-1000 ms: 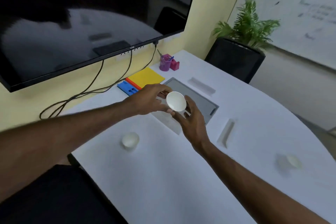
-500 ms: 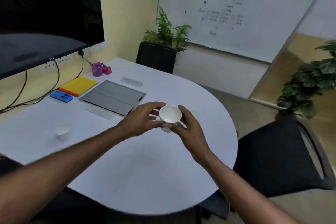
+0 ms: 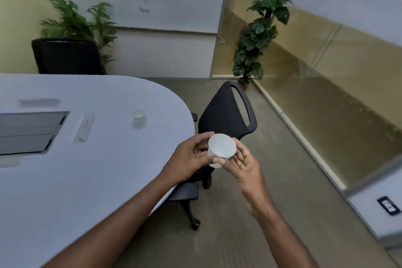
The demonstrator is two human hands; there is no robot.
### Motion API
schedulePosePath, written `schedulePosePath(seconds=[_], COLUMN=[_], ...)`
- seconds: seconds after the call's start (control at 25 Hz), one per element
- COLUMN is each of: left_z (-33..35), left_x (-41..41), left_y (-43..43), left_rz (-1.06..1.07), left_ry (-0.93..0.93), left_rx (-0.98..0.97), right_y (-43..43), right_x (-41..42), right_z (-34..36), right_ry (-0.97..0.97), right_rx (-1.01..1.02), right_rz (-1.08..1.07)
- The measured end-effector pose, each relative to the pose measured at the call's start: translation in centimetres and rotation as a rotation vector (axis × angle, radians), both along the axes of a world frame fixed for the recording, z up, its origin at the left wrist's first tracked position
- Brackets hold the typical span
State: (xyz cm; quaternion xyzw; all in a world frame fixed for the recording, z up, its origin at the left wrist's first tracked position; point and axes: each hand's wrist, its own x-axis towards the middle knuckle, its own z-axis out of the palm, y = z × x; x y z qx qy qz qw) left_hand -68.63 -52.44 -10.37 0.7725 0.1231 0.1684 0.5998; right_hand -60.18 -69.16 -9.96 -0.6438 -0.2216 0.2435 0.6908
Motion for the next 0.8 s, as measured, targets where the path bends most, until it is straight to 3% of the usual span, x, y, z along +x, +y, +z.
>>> schedulePosePath(seconds=[0.16,0.36,0.8], left_z=[-1.5,-2.7,-2.8], left_x=[6.0,14.7,38.6], left_y=[-6.4,-12.6,-21.2], left_rz=[-0.191,-0.279,-0.133], left_ry=[0.018,0.051,0.057], left_rx=[-0.030,-0.023,0.008], right_y=[-7.5,-13.9,-20.4], right_x=[3.6,11.1,37.1], right_z=[-1.6,-3.7,-3.8], right_ry=[0.053,0.075,0.074], right_rx=[-0.004,-0.020,-0.024], right_rz=[-0.149,-0.234,-0.176])
